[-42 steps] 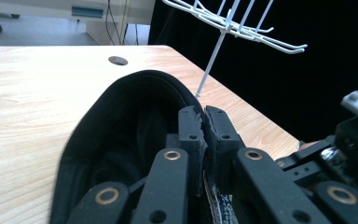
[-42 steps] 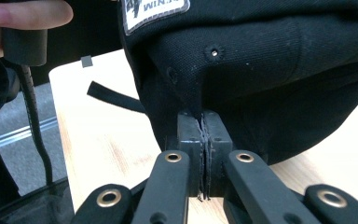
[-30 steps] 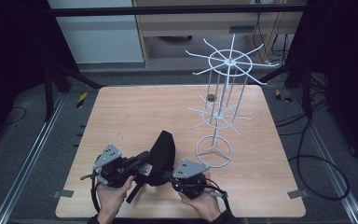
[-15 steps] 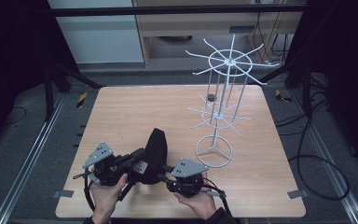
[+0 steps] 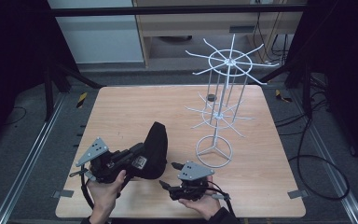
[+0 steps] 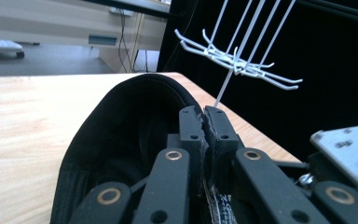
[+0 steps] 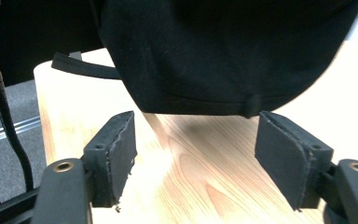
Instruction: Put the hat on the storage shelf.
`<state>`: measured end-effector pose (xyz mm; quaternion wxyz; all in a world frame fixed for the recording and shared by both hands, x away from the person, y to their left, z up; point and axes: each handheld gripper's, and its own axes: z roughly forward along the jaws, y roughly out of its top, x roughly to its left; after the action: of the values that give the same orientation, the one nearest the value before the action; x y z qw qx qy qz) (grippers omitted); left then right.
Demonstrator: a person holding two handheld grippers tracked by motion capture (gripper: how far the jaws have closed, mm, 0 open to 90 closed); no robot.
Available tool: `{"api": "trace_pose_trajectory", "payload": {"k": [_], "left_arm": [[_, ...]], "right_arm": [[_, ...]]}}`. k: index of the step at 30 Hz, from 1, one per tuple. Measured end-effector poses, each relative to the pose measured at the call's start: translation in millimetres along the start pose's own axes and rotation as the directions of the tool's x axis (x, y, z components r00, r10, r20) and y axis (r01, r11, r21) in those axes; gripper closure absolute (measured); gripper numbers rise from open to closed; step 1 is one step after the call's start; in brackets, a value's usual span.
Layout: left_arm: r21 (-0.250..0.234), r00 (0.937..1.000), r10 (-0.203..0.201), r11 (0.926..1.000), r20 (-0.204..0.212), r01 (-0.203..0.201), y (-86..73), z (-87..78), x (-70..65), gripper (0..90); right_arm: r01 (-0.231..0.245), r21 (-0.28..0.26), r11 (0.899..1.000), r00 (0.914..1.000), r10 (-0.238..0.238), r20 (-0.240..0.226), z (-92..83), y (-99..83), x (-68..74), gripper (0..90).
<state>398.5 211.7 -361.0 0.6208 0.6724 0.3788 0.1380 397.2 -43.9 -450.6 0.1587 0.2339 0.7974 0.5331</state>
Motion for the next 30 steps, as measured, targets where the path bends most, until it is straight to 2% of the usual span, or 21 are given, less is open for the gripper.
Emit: {"api": "trace_pose_trajectory", "payload": {"k": [3, 4, 6, 7, 8, 9, 10, 12, 14, 16, 21, 24, 26, 30], "left_arm": [[-0.003, 0.9999, 0.003, 1.0000, 0.012, -0.003, 0.3, 1.2, -3.3, 86.5], [-0.002, 0.9998, 0.008, 1.0000, 0.017, -0.008, -0.2, 2.1, -5.6, 86.5], [0.002, 0.9997, 0.010, 0.9999, 0.020, -0.010, -0.9, 3.4, -6.8, 86.5], [0.002, 0.9997, 0.010, 0.9999, 0.020, -0.010, -0.9, 3.4, -6.8, 86.5], [0.005, 0.9997, 0.013, 0.9999, 0.020, -0.013, -1.7, 4.2, -7.0, 86.5], [0.007, 0.9997, 0.011, 0.9999, 0.020, -0.011, -2.6, 4.9, -6.6, 86.5], [0.008, 0.9997, 0.008, 0.9999, 0.023, -0.008, -3.3, 5.4, -6.3, 86.5], [0.018, 0.9996, 0.006, 0.9998, 0.026, -0.006, -5.6, 7.6, -5.9, 86.5], [0.021, 0.9995, 0.006, 0.9998, 0.031, -0.006, -6.7, 8.4, -5.6, 86.5], [0.021, 0.9994, 0.014, 0.9997, 0.031, -0.015, -7.9, 6.6, -5.1, 86.4], [0.028, 0.9996, 0.028, 0.9992, 0.007, -0.028, -11.7, 0.0, -1.2, 86.4], [0.040, 0.9995, 0.025, 0.9989, -0.021, -0.024, -16.6, -6.0, 6.1, 86.4], [0.052, 0.9988, 0.015, 0.9985, -0.047, -0.013, -22.2, -10.6, 13.4, 86.3], [0.089, 0.9950, 0.002, 0.9960, -0.100, 0.007, -36.7, -17.4, 29.5, 86.2]], "right_arm": [[-0.022, -0.015, 1.000, 0.9997, 0.022, -0.002, 6.3, 0.4, 2.4, 26.4], [-0.033, -0.027, 0.999, 0.9995, 0.033, 0.000, 10.4, 1.4, 3.2, 28.2], [-0.037, -0.045, 0.998, 0.9992, 0.037, 0.013, 12.3, 2.7, 3.6, 38.6], [-0.037, -0.045, 0.998, 0.9992, 0.037, 0.013, 12.3, 2.7, 3.6, 38.6], [-0.036, -0.050, 0.998, 0.9991, 0.037, 0.020, 12.3, 3.2, 3.6, 45.9], [-0.043, -0.054, 0.998, 0.9989, 0.044, 0.016, 10.4, 4.0, 2.6, 69.9], [-0.043, -0.054, 0.998, 0.9989, 0.044, 0.016, 10.4, 4.0, 2.6, 69.9], [-0.049, -0.044, 0.998, 0.9987, 0.049, 0.012, 8.4, 4.1, 0.9, 82.8], [-0.062, -0.033, 0.997, 0.9980, 0.063, 0.008, 5.5, 4.8, -1.6, 85.2], [-0.048, -0.035, 0.998, 0.9979, 0.049, 0.043, -1.0, 8.5, -5.6, 85.5], [-0.010, -0.032, 0.999, 0.9976, 0.012, 0.069, -10.0, 19.4, -8.1, 85.2], [0.017, -0.006, 1.000, 0.9985, -0.017, 0.052, -9.8, 25.5, -4.8, 85.2], [0.047, 0.031, 0.998, 0.9980, -0.048, 0.040, -7.1, 29.3, -0.6, 85.2], [0.075, 0.094, 0.993, 0.9970, -0.076, 0.009, 4.0, 34.2, 6.0, 85.0]]}}
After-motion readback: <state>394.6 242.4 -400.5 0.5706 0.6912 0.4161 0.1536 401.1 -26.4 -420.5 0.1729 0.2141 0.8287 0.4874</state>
